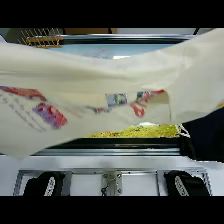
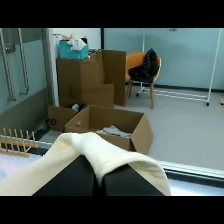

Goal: Fold the clothes and pants, and hang the long-sleeved shirts on hangers.

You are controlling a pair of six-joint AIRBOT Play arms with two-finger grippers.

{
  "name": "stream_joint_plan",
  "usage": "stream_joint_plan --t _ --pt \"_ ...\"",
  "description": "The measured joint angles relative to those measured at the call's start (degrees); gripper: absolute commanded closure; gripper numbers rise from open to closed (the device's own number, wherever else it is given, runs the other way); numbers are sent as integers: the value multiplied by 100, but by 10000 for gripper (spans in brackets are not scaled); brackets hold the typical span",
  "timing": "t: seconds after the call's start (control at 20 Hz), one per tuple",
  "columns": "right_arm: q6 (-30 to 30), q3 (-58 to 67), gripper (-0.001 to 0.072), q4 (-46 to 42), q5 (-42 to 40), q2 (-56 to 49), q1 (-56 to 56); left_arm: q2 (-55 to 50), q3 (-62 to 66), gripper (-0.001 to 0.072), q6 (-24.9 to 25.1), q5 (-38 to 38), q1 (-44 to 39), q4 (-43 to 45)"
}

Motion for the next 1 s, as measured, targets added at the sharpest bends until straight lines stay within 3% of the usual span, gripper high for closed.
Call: stream_joint_plan --t 0.25,0.55,0.8,1.0 --pt "1021 4 699 -219 1049 -741 4 -754 -533 702 -2 -533 -2 0" --pt "1384 -11 699 -337 2476 -3272 227 -2846 -1620 702 -22 -562 -31 -4" --pt "1397 26 699 -380 2258 -5484 343 -5165 -1631 701 -15 -129 -48 -387" --pt "1390 79 699 -376 1513 -6299 350 -6533 -916 701 2 -50 -46 -562"
